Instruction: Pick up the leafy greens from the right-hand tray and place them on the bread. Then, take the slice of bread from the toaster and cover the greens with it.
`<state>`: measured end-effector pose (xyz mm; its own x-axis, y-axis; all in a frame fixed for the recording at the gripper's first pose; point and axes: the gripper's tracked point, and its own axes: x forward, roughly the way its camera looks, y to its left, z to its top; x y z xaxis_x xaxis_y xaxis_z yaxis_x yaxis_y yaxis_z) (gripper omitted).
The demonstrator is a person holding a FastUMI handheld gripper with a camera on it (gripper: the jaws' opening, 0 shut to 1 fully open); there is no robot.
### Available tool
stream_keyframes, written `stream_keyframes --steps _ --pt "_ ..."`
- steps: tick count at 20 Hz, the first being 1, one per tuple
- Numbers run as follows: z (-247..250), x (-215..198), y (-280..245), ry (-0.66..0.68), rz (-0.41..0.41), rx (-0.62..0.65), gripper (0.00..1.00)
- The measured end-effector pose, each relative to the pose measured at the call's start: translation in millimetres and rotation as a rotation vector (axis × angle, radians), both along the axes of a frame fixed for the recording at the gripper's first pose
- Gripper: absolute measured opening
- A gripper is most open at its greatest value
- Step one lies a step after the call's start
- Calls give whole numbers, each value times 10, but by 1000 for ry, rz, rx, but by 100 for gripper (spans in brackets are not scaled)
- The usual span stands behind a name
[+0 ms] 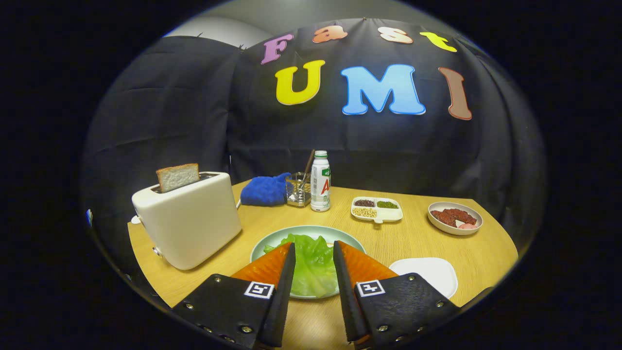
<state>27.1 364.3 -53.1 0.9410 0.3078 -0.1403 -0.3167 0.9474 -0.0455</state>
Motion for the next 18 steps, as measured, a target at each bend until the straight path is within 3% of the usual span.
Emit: stream_keyframes --steps 5,18 --pt "273 -317 333 -92 -45 13 47" --pt "426 -527 1711 -73 62 88 47"
